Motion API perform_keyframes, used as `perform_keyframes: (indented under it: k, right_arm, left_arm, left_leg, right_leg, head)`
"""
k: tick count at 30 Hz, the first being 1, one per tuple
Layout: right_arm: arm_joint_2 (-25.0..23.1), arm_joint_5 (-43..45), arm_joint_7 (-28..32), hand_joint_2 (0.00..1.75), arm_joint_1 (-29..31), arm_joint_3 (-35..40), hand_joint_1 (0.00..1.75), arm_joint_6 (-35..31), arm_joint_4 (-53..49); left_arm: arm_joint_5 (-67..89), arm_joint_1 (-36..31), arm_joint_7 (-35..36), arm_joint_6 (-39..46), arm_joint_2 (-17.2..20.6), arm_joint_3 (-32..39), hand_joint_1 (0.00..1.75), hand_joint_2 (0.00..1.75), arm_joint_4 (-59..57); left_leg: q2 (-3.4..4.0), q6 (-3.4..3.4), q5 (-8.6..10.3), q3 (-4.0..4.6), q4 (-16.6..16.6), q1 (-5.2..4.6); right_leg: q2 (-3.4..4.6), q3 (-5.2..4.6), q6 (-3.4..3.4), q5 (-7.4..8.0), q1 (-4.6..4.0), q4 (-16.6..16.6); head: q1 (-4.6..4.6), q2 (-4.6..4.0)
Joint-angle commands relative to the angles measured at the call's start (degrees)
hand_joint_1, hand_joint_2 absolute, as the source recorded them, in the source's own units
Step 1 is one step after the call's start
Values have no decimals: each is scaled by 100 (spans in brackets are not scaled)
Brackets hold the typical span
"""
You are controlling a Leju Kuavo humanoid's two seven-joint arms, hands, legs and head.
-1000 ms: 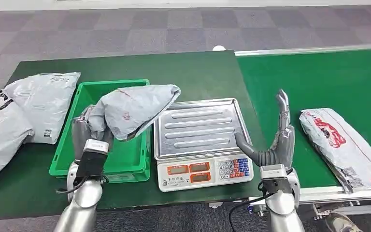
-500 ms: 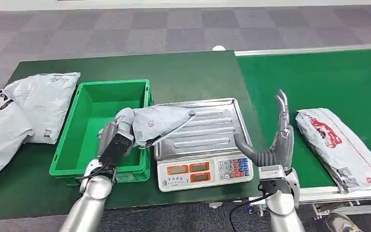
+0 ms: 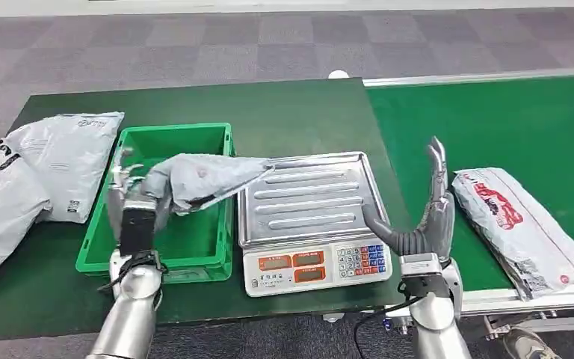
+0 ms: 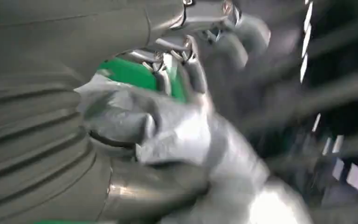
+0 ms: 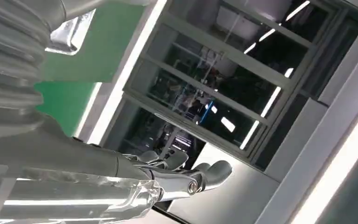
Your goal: Moved the parcel from conveyor to table for the left to box.
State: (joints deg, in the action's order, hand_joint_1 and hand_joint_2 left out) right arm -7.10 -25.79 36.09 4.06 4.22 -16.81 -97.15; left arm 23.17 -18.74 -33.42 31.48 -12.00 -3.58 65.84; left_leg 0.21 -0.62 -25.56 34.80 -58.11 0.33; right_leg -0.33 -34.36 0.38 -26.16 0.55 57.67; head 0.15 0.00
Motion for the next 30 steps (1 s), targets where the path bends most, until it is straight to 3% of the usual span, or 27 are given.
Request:
perform_keyframes:
  k: [1,7,11,19,21,23,27,30]
  right_arm:
    - [119,44,-43,175,386,256,0,-16,578]
    - [125,45,-43,175,371,258,0,-22,569]
    - [118,72,-33,175,434,325,0,-31,672]
    - [133,91,-31,175,455,373,0,-8,705]
    - [128,86,-36,175,452,365,0,10,690]
    - [168,118,-53,175,523,347,0,33,727]
    - [228,69,-170,175,680,165,0,73,891]
    - [325,-603,-608,175,873,-255,0,-372,1257]
  left_arm:
    - [-29,145,-242,623,-46,533,0,175,622]
    - [-28,137,-253,664,-59,517,0,175,571]
    - [244,178,-658,852,-453,1297,0,175,743]
    - [791,263,-604,852,-544,1413,0,175,646]
    - [-314,441,-658,619,-461,972,0,175,1233]
    - [-1712,682,-658,-125,-15,135,0,175,1769]
    - [-1732,869,-658,-1567,217,-730,0,175,2139]
    - [-1660,794,-656,-2056,189,-1069,0,175,1982]
  left_leg:
    - [17,3,-5,-35,17,2]
    - [9,2,-3,-21,9,1]
    - [9,1,-2,-18,8,0]
    - [2,0,0,-21,11,0]
    - [5,-1,-1,-15,6,1]
    - [8,1,-5,-25,9,1]
    - [11,-1,-2,-24,12,2]
    - [-17,2,3,-7,5,0]
  right_leg:
    - [21,31,0,4,-2,-22]
    - [9,19,0,2,-1,-12]
    - [9,16,-1,1,0,-9]
    - [3,21,0,1,0,-12]
    - [5,15,0,1,-1,-10]
    - [10,24,0,0,-1,-13]
    - [12,18,-1,1,-2,-15]
    - [-18,12,2,0,1,-9]
  head:
    - [0,0]
    - [0,0]
    - [0,-2]
    - [0,0]
    - [0,0]
    - [0,0]
    - [0,-2]
    - [0,-2]
